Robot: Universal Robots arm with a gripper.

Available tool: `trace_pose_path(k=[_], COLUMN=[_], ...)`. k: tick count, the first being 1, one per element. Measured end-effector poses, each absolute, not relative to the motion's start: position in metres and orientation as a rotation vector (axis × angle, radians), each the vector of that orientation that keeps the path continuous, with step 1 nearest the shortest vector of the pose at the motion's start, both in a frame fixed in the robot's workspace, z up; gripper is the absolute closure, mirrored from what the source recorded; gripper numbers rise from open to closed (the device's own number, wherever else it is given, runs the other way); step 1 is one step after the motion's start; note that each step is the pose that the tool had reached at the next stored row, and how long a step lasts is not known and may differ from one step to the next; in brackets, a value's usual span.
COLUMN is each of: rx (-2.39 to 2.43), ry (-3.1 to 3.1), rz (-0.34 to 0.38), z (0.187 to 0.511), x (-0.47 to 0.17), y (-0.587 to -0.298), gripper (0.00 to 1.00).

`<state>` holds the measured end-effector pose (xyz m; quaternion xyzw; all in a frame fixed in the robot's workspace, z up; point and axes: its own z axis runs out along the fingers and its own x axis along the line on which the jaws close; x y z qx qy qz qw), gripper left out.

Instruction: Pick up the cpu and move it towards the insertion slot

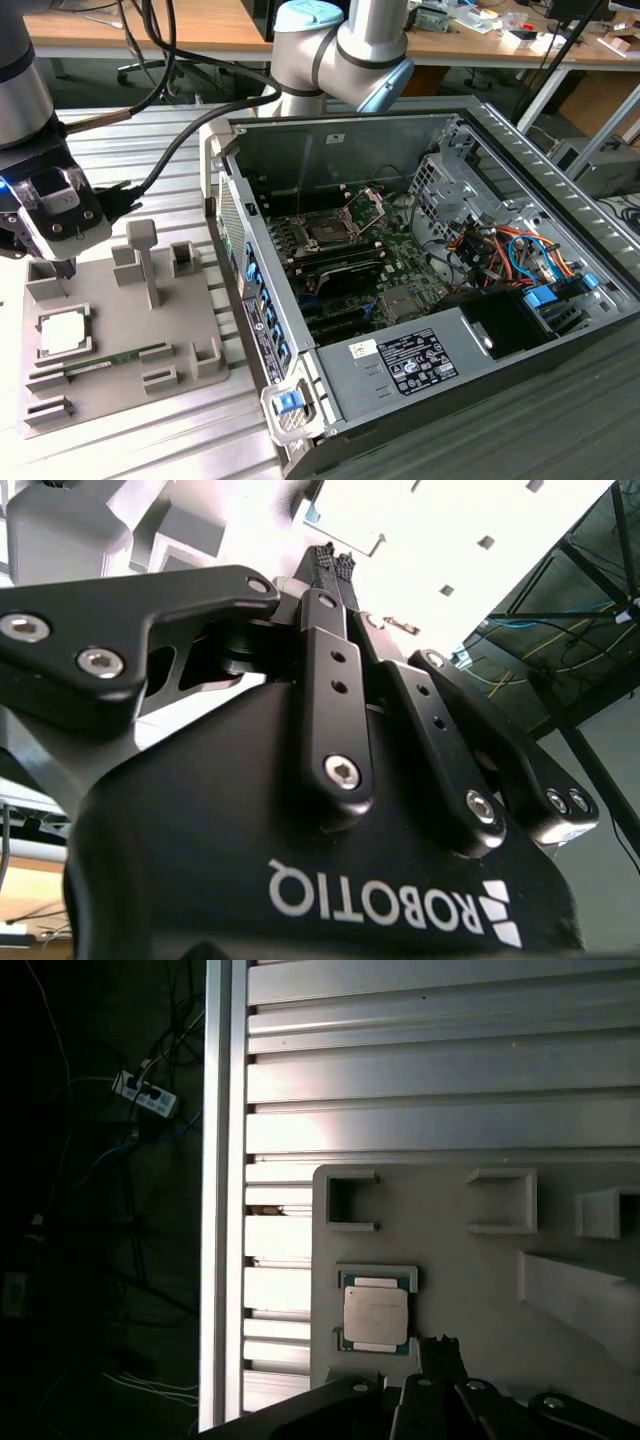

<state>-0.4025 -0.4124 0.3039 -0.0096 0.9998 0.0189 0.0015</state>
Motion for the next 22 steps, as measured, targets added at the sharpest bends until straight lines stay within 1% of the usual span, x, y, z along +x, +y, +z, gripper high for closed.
trace_pose_path(k=[22], rx=[-0.03], ry=[3.138], rz=[0.06], z=[0.292], x=[-0.408], y=[-0.423], gripper=[0.89])
